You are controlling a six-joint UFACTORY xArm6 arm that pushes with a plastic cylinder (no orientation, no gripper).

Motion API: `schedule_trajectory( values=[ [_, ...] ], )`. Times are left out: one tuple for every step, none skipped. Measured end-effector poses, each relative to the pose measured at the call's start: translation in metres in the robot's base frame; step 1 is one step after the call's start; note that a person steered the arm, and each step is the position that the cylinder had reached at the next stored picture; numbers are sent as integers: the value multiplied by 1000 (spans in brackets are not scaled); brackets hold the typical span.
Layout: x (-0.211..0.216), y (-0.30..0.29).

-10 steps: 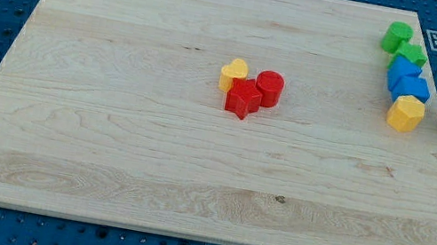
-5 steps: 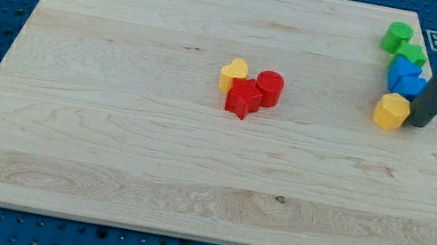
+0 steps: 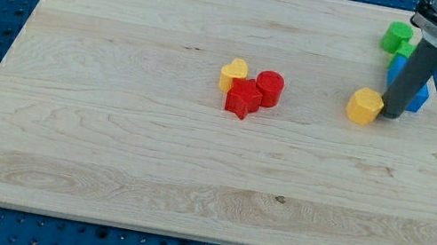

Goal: Place the yellow hexagon above the red circle

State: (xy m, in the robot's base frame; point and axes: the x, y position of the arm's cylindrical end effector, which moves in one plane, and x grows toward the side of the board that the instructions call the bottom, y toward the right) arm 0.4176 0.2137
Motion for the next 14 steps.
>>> schedule_trajectory(
  values=[
    [0, -15],
    [3, -17],
    [21, -17],
    [15, -26],
    [6, -37],
    [13, -45],
    [26, -49],
    [19, -55],
    [-8, -70],
    [-19, -91],
    [-24, -111],
    [-45, -117],
    [-80, -122],
    [-91, -147]
  ],
)
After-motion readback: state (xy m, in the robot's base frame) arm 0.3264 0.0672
